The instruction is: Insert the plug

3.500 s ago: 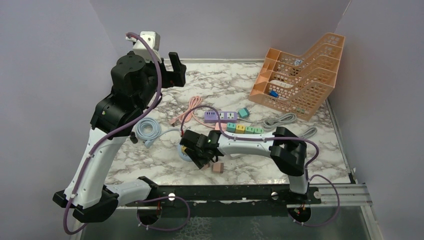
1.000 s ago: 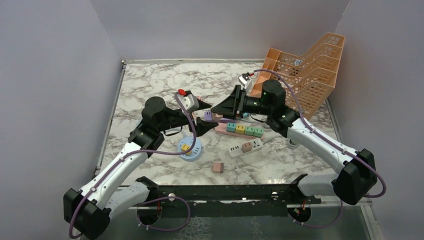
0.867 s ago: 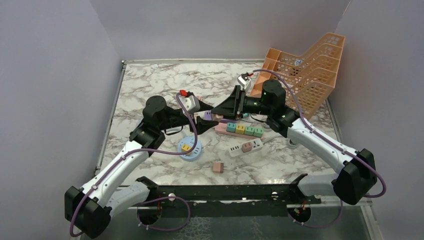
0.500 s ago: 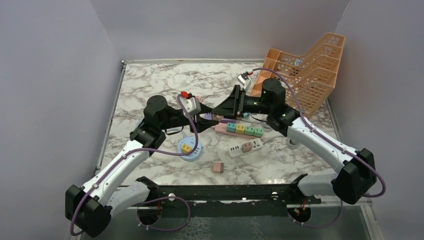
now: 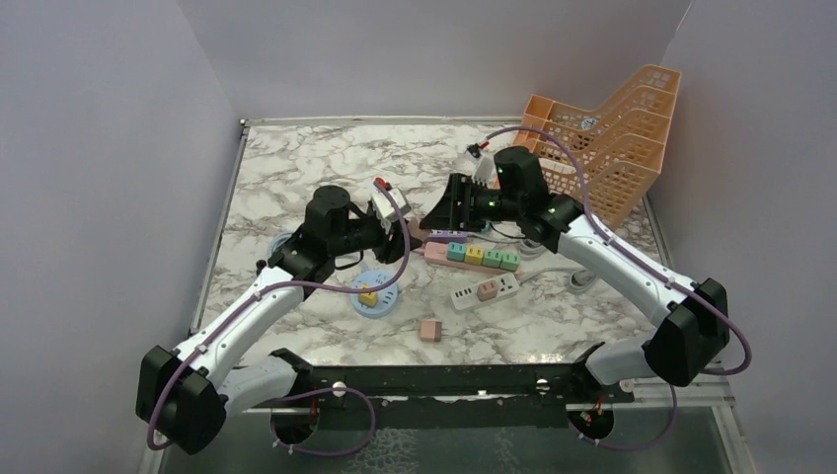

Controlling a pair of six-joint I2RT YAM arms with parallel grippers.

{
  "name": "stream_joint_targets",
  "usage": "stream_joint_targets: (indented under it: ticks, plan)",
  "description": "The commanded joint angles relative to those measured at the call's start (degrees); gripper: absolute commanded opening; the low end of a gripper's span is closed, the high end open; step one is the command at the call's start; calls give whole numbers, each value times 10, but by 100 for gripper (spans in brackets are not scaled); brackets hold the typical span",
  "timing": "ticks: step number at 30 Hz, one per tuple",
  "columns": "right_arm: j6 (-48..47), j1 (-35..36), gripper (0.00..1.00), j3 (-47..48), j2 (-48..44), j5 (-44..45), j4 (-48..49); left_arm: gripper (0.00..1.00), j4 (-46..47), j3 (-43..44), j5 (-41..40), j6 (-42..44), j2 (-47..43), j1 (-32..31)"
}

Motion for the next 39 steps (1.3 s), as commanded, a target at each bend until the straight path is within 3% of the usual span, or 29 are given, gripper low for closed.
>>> stream_joint_targets:
  ticks: [1, 12, 21, 23, 25, 27, 33, 35, 39]
  plan:
    - [-46, 19, 59, 24, 24, 35, -44, 0, -12, 17, -19, 3, 10, 0]
    - [-40, 33, 50, 32, 50, 36, -31, 0, 4, 23, 5, -28, 30, -7]
    - [-25, 46, 30, 29, 62, 37, -21, 1, 10, 19, 3, -25, 25, -9]
    - [-30, 47, 19, 26, 63, 37, -22, 9, 11, 16, -6, -28, 23, -9]
    - [-51, 47, 7, 25, 64, 35, -20, 31, 17, 11, -21, -42, 18, -9]
    - [-84, 47, 1, 30, 68, 41, -23, 46, 18, 4, -37, -56, 6, -9]
    - [-195, 48, 1, 24, 79, 65, -2, 73, 36, -31, -163, -124, -71, -9]
    - [-220, 48, 1, 25, 90, 69, 1, 78, 18, -11, -236, -169, -102, -8]
    - [-252, 56, 1, 29, 113, 66, 8, 94, -32, 62, -306, -184, -132, -8]
